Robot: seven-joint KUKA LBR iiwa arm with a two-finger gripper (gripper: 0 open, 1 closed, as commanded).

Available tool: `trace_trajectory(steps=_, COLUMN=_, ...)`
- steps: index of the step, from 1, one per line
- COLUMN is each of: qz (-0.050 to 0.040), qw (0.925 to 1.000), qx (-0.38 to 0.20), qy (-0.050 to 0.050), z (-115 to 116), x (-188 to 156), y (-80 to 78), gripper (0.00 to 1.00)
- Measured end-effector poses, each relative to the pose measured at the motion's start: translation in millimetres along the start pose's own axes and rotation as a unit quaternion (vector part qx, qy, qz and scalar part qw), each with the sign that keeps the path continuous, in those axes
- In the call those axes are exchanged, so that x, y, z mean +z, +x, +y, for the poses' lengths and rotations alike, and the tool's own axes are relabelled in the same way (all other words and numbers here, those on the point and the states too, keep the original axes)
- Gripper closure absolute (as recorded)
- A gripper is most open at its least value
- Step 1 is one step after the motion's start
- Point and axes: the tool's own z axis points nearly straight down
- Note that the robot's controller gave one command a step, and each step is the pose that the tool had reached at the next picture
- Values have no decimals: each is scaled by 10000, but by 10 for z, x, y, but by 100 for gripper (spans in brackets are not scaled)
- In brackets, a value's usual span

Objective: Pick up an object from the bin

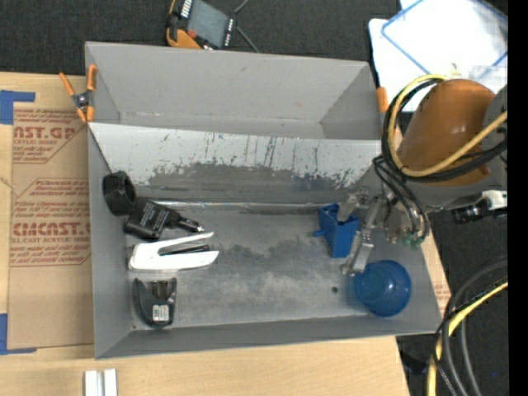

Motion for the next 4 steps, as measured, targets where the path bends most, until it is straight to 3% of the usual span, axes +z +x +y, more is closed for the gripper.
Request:
trace_trajectory(steps=1, qz=-12, qw=10000, qx=2, qy=6, z=-10, x=-7, y=-7, gripper=0)
trace_trajectory(steps=2, qz=-1, qw=9762, qx=-2170, qy=2, z=49, x=535, y=37, gripper=0)
trace_trajectory(steps=3, qz=-18, qw=9800, qx=-1992, qy=2, z=21, x=544, y=42, gripper=0)
trace_trajectory(steps=4, qz=-18, qw=9216, qx=-3881, qy=0, z=159, x=801, y=-466, gripper=0)
